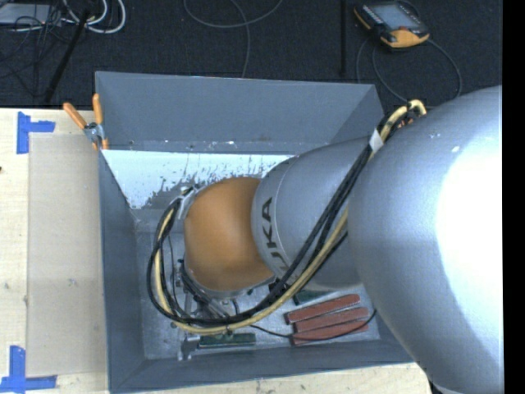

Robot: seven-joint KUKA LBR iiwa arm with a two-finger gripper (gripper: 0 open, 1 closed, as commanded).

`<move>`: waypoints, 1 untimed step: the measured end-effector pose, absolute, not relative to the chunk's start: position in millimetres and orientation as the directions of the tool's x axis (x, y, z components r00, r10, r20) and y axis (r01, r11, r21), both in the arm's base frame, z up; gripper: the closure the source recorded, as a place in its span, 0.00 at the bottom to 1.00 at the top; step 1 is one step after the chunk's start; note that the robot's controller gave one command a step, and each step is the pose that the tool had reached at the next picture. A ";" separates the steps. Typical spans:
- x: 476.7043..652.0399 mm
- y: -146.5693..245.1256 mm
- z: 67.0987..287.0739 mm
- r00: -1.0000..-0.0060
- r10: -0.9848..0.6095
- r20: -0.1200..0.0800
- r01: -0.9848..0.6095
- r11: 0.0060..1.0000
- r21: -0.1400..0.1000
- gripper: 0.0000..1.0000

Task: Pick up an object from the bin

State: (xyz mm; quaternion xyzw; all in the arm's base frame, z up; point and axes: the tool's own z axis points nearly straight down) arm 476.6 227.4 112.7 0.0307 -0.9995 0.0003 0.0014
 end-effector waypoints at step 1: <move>478.4 196.6 71.2 -1.000 -0.018 -0.009 -0.018 1.000 0.004 0.00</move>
Offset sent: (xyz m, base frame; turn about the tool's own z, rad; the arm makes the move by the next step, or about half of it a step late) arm 0.0057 -0.0686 -0.0427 -0.0072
